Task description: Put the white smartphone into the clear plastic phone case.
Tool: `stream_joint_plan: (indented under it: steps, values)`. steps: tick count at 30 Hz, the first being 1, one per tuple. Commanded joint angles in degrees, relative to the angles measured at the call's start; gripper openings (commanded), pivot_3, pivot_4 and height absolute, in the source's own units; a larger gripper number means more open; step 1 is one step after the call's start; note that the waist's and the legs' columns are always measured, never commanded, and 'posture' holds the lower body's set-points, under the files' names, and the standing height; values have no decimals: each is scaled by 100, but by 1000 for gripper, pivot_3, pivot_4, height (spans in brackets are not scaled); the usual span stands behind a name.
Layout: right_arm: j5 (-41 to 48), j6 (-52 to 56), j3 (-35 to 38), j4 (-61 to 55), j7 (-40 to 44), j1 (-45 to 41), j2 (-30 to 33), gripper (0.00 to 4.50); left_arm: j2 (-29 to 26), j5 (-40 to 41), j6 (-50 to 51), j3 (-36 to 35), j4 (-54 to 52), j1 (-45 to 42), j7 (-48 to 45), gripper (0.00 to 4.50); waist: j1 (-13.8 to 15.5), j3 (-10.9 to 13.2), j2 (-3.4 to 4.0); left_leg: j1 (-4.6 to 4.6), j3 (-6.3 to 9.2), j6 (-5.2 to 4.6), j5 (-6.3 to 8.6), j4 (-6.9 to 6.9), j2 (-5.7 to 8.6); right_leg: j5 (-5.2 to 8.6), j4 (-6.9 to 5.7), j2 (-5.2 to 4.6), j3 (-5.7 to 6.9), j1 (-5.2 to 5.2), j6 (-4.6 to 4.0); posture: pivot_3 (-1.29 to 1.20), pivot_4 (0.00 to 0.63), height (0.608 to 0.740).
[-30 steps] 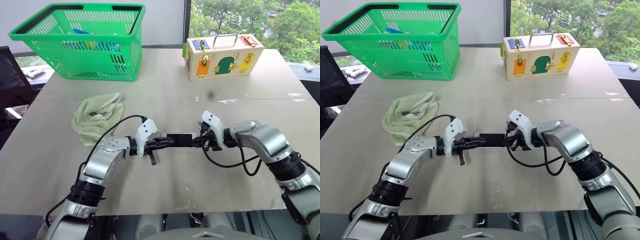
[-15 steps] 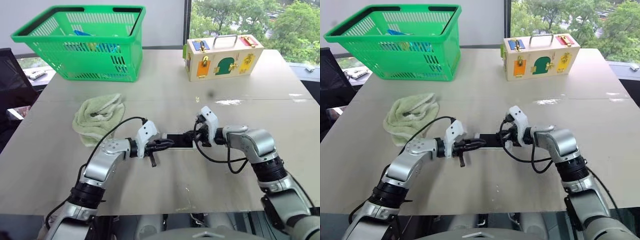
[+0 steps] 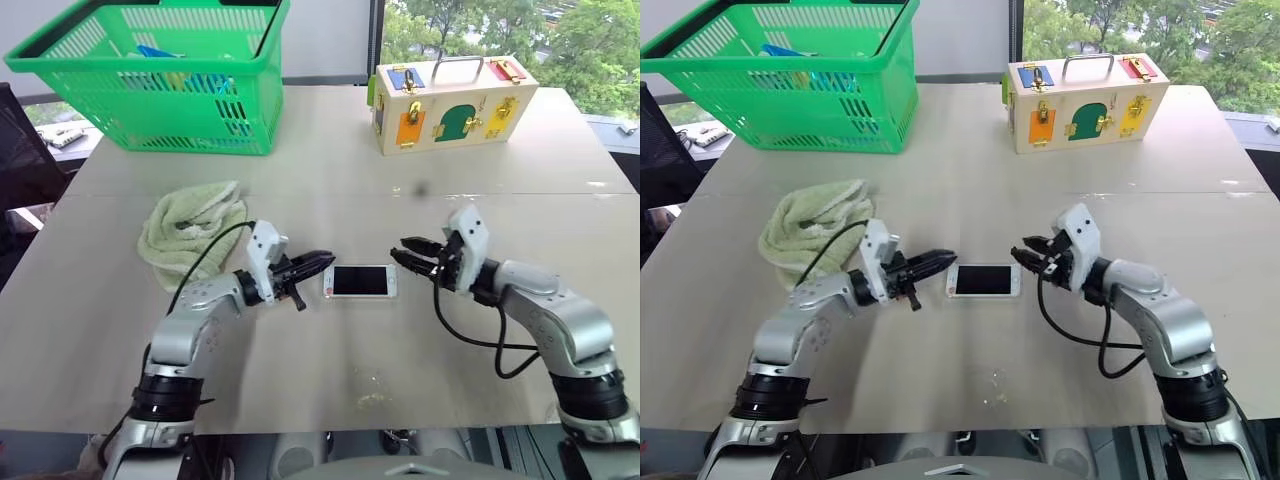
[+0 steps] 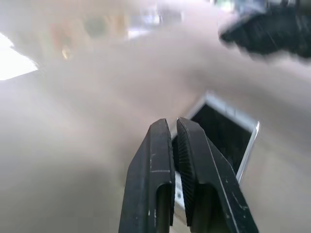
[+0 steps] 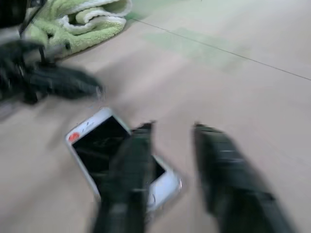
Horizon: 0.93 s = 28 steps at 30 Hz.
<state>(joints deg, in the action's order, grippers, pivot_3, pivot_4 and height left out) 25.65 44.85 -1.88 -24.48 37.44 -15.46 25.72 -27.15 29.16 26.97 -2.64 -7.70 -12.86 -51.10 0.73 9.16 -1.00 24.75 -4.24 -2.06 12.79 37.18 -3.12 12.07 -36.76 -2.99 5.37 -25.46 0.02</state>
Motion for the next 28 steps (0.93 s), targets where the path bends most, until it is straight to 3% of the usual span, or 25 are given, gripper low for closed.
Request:
stream_joint_plan:
  steps: [1,4,6,11,19,28]
  values:
    - [221,-184,391,-597,171,316,335,3316,-210,364,140,-369,-469,182,-50,2012,5,4,-2,0,0,0,0,0,1,0,0,-1,0,0,0,0,150,740]
    - [412,-233,765,-912,234,765,584,4500,-431,539,231,-557,-723,482,-119,3430,5,9,-3,1,-1,1,0,-1,1,1,2,-1,-2,0,0,0,150,740]
    - [557,-261,1088,-1105,289,1164,735,4500,-580,661,289,-681,-906,732,-192,4372,9,15,-3,1,0,2,1,-2,0,1,2,-1,-4,-1,0,0,150,740]
    - [521,-641,1813,-1501,451,2450,1079,4500,-897,824,328,-1059,-1275,1468,-234,4450,18,18,-3,2,3,3,2,-1,-1,5,4,-6,-11,0,-6,0,150,740]
    - [250,-1080,2501,-1583,353,3414,1221,4500,-1082,793,276,-1362,-1507,2135,-127,4450,13,22,2,-8,7,10,6,8,-3,14,1,-19,-17,3,-24,0,150,740]
    - [333,-1104,2735,-1090,340,3226,1385,4500,-1253,782,222,-1291,-1769,2607,-369,4450,12,22,3,-6,1,7,4,7,0,14,1,-10,-33,0,-25,0,150,740]
